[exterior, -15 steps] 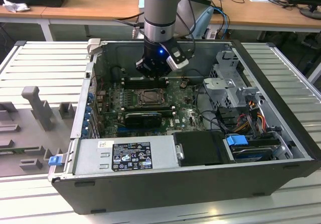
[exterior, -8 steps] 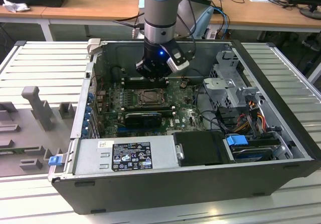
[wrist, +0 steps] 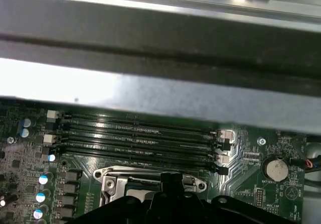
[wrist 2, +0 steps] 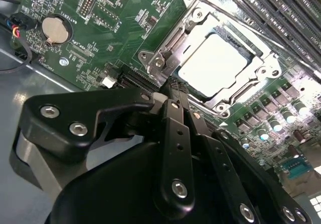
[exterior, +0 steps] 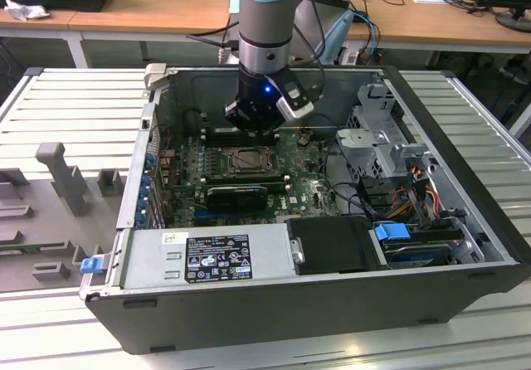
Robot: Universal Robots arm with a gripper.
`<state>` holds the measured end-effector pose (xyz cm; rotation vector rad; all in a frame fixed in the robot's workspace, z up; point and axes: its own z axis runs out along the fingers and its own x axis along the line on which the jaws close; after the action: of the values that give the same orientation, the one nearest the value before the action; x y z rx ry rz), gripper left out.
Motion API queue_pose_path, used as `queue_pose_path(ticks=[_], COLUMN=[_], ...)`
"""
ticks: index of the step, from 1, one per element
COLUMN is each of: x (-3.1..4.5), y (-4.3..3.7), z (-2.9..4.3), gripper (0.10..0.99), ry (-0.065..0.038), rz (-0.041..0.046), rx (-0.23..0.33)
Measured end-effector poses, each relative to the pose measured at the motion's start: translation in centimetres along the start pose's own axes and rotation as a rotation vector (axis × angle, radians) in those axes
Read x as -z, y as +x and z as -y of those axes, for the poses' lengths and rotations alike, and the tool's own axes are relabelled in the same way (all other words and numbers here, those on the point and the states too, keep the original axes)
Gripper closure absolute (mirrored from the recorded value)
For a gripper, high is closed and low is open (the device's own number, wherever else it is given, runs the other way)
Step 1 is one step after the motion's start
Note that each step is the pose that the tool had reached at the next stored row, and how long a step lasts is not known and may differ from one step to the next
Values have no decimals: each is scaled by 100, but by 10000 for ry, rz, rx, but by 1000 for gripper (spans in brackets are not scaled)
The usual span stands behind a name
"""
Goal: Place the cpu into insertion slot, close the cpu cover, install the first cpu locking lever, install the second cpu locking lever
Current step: 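Install the second cpu locking lever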
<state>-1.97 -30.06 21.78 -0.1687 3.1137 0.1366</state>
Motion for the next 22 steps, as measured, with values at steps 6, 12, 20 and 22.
queue_pose_path(ticks=[6, 12, 20, 22], x=[54, 126, 280, 286], y=[2, 11, 17, 27], z=[23, 121, 186, 245], gripper=[980, 980, 980, 980], ry=[15, 73, 70, 73], rz=[-1, -8, -6, -8], rx=[0, 1, 2, 0])
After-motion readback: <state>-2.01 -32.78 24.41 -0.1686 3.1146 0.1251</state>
